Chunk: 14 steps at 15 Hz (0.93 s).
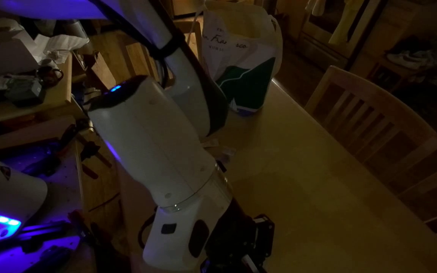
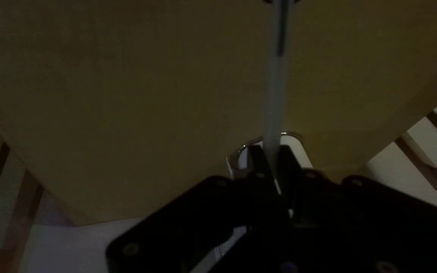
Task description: Pick up the pen and put it in the parse
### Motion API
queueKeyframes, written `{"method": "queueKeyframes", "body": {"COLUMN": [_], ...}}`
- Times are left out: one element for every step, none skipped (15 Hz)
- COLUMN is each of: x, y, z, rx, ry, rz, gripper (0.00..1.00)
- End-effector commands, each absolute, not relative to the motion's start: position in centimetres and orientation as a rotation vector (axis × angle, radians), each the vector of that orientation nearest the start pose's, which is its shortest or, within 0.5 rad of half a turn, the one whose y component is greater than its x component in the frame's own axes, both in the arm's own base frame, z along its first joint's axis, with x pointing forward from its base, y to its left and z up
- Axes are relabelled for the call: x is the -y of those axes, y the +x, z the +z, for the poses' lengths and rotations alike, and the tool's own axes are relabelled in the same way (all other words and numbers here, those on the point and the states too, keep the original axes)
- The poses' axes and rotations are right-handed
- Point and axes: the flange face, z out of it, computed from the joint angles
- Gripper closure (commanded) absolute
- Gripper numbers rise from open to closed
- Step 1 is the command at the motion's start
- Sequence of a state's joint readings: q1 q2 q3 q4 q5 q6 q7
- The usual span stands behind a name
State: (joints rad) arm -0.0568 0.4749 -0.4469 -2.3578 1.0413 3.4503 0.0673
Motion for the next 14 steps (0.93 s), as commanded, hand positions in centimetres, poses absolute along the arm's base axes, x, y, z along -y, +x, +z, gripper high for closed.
{"method": "queueKeyframes", "body": {"x": [30.6, 29.5, 28.5, 27.5, 26.7, 26.2, 26.0, 25.7, 25.1, 25.2, 25.1, 25.0, 25.1, 25.1], "y": [38.7, 38.8, 39.1, 39.4, 40.0, 40.4, 40.7, 40.9, 41.2, 40.6, 40.5, 40.5, 40.5, 40.7], "z": [20.6, 18.5, 17.7, 16.7, 15.8, 15.5, 15.1, 14.7, 13.8, 15.5, 15.2, 15.3, 15.5, 15.0], "rx": [-2.280, -2.285, -2.258, -2.231, -2.222, -2.214, -2.215, -2.211, -2.214, -2.209, -2.222, -2.224, -2.232, -2.240], "ry": [-2.287, -2.282, -2.264, -2.272, -2.279, -2.279, -2.278, -2.275, -2.265, -2.255, -2.242, -2.233, -2.221, -2.213], "rz": [-0.887, -0.789, -0.686, -0.609, -0.576, -0.566, -0.560, -0.546, -0.519, -0.502, -0.482, -0.465, -0.461, -0.455], "gripper": [0.97, 0.97, 0.97, 0.97, 0.97, 0.64, 0.62, 0.57, 0.51, 0.44, 0.38, 0.31, 0.25, 0.18]}}
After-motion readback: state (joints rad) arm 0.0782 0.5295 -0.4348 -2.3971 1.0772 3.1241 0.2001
